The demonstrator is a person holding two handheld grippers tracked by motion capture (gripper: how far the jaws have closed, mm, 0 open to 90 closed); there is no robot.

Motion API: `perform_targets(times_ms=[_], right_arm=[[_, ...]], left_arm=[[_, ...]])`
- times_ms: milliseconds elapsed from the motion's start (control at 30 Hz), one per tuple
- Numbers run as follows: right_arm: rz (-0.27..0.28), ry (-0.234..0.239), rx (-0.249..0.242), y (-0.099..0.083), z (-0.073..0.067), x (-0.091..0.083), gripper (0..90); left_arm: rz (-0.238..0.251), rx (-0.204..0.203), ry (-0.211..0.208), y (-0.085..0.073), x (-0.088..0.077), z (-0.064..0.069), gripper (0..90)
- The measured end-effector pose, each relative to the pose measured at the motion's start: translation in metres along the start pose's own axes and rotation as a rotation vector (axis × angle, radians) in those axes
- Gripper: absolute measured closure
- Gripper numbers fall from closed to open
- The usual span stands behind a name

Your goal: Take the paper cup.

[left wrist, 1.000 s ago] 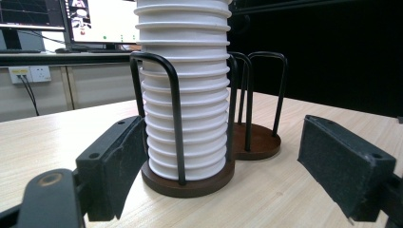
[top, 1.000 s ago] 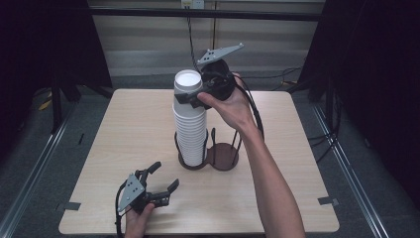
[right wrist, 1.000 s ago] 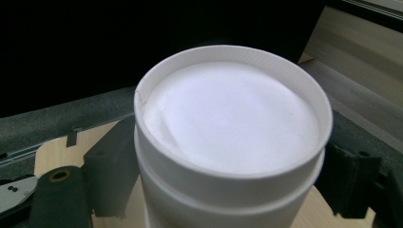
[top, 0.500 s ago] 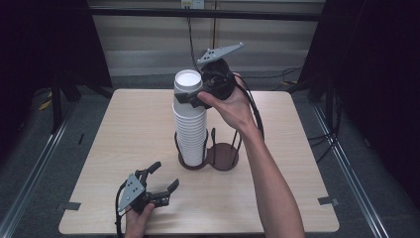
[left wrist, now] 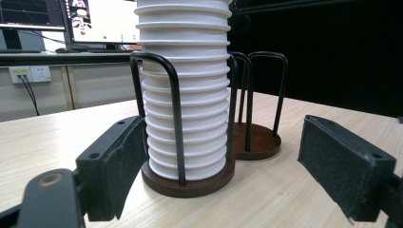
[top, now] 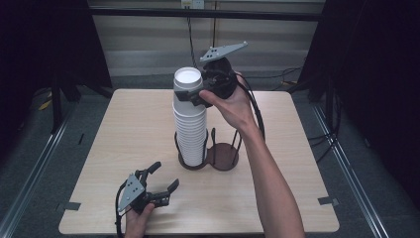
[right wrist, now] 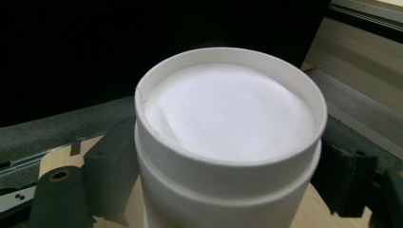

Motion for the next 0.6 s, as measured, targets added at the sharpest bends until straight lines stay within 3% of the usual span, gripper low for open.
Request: perform_targets(times_ms=[600], right_arm=[[0.081, 0.017, 0.014, 0.016, -0.004, -0.012, 19.8]], left_arm=[[-0.001, 0.002, -0.001, 0.000, 0.000, 0.000, 15.8]])
Point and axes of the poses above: each handheld gripper's, and its own axes: x roughly forward along the jaws, y roughly out of its top, z roughly to its right, the point moved 10 cm from there along x, roughly forward along the jaws, and after that the axes turned 6 degrees about x, right-handed, at the moved point
